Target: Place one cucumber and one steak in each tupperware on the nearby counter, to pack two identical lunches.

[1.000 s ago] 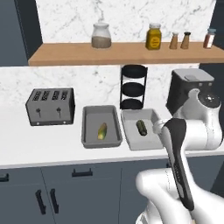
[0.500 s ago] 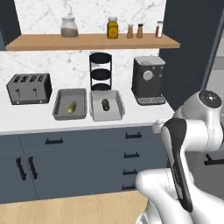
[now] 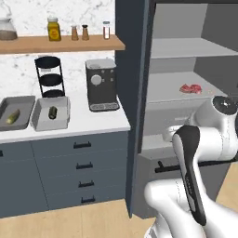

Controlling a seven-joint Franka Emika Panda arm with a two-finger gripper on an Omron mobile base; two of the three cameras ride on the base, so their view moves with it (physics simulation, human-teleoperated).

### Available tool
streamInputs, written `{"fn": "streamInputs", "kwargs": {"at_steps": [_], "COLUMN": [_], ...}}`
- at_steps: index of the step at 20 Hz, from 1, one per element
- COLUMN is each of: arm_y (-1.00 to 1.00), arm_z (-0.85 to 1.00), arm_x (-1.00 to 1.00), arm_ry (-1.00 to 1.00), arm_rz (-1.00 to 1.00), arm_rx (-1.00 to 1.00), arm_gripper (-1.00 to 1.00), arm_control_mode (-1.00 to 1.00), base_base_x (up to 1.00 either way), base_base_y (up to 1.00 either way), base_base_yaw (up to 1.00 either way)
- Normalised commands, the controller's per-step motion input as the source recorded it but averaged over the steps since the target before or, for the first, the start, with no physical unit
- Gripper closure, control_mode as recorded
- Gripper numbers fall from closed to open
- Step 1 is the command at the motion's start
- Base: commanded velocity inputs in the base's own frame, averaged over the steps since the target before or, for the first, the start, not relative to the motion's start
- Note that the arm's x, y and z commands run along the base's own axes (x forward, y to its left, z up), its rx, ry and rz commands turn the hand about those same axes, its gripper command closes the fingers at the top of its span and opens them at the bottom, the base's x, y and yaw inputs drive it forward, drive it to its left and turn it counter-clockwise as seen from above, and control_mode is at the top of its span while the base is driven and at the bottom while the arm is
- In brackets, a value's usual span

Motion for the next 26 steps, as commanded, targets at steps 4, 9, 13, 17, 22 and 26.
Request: {"fn": "streamInputs", "kwargs": {"at_steps": [4,9,13,17,22,26], "arm_y": [0.00,0.00,0.00,0.00,0.00,0.00], "arm_z": [0.00,0.00,0.00,0.00,0.00,0.00], "arm_x": [0.00,0.00,0.00,0.00,0.00,0.00], "arm_ry": [0.00,0.00,0.00,0.00,0.00,0.00], "arm_rz": [0.00,0.00,0.00,0.00,0.00,0.00], "arm_rx": [0.00,0.00,0.00,0.00,0.00,0.00], "arm_gripper": [-1.00,-1.00,-1.00,-1.00,-1.00,-1.00], "arm_control_mode": [1.00,1.00,1.00,1.00,1.00,1.00], "base_base_x": [0.47,0.44,0.49,0.40,0.39,0.39], "base_base_y": [-0.90,-0.26,-0.21,-0.64,-0.05,-0.24], "base_base_yaw": [-0.08,0.00,0.00,-0.05,-0.01,-0.01]}}
